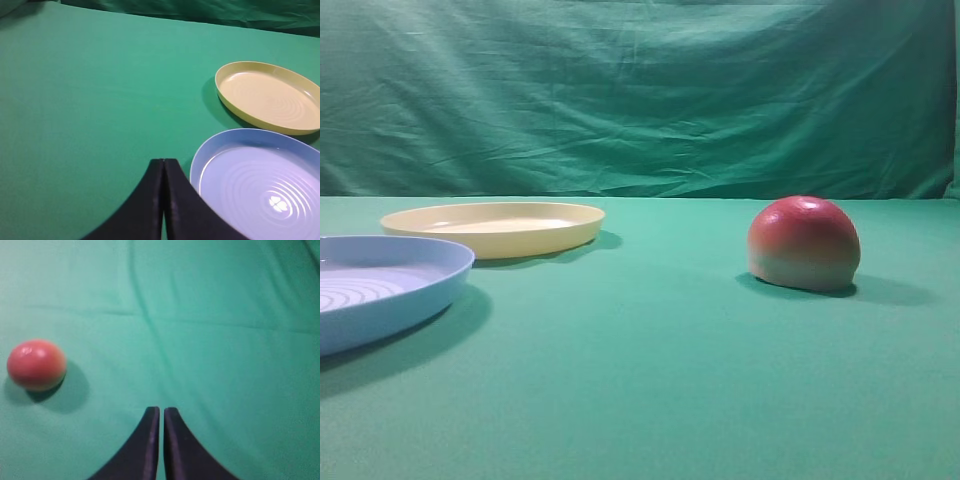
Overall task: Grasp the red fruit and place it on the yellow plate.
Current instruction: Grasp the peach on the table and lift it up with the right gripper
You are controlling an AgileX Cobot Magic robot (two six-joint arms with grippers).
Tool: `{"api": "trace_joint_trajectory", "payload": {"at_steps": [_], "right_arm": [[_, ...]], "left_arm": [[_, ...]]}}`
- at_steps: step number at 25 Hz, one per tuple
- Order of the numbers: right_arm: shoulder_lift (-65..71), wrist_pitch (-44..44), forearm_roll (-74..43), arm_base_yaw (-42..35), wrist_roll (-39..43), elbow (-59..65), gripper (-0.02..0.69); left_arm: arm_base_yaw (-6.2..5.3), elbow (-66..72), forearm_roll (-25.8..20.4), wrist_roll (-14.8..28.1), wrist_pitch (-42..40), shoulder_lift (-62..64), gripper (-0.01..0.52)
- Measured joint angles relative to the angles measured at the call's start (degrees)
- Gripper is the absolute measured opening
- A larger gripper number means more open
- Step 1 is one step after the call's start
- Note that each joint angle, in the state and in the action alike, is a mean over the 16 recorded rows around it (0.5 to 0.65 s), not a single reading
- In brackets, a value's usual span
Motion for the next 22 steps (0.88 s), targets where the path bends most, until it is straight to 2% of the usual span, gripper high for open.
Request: {"api": "trace_joint_trajectory", "payload": {"at_steps": [4, 7, 18, 22], "right_arm": [[7.7, 1.6, 2.3, 2.6, -2.9, -4.4, 0.024], [13.8, 2.1, 3.3, 4.5, -4.6, -7.6, 0.084], [33.0, 1.8, 3.7, 11.1, -9.2, -17.0, 0.505], [37.9, 0.3, 3.1, 12.4, -10.0, -18.8, 0.613]], "left_arm": [[0.0, 0.0, 0.0, 0.0, 0.0, 0.0, 0.0], [0.0, 0.0, 0.0, 0.0, 0.0, 0.0, 0.0], [0.0, 0.0, 0.0, 0.0, 0.0, 0.0, 0.0], [0.0, 0.0, 0.0, 0.0, 0.0, 0.0, 0.0]]}}
